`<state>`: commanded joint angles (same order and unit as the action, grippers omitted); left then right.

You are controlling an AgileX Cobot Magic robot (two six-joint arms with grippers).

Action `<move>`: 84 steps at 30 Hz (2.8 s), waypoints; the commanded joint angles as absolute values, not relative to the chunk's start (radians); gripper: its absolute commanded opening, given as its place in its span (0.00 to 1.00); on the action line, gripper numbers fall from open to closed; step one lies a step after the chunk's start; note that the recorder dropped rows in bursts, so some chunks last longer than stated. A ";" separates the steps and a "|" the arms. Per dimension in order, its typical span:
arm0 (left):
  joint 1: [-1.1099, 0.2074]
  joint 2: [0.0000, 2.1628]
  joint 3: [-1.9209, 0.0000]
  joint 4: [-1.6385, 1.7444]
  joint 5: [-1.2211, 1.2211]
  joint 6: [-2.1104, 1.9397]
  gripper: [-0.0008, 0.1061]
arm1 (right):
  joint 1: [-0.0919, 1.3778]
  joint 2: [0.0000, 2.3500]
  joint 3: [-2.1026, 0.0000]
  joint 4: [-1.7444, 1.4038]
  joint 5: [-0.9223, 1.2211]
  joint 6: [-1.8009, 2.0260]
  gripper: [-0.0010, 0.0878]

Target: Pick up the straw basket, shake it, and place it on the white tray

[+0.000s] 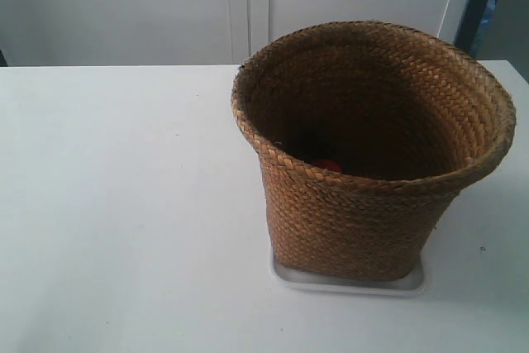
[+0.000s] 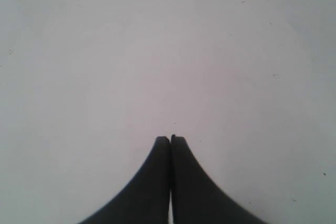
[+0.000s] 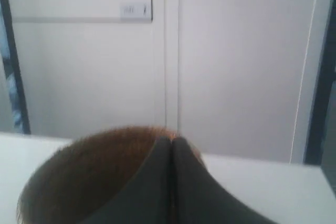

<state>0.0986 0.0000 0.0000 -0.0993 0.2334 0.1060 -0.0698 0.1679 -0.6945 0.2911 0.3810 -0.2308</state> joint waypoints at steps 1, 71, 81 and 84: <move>0.099 0.000 0.000 -0.099 0.233 0.106 0.01 | -0.070 0.168 -0.670 0.291 0.360 -0.231 0.01; 0.099 0.000 0.000 -0.099 0.233 0.106 0.01 | -0.070 0.000 0.000 0.256 0.352 -0.311 0.01; 0.099 0.000 0.000 -0.099 0.233 0.106 0.01 | -0.070 0.000 0.000 0.256 0.352 -0.311 0.01; 0.099 0.000 0.000 -0.099 0.233 0.106 0.01 | -0.070 0.000 0.000 0.257 0.352 -0.311 0.01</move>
<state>0.0986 0.0000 0.0000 -0.0993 0.2334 0.1060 -0.0698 0.0000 0.0000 0.2571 0.3516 -0.3113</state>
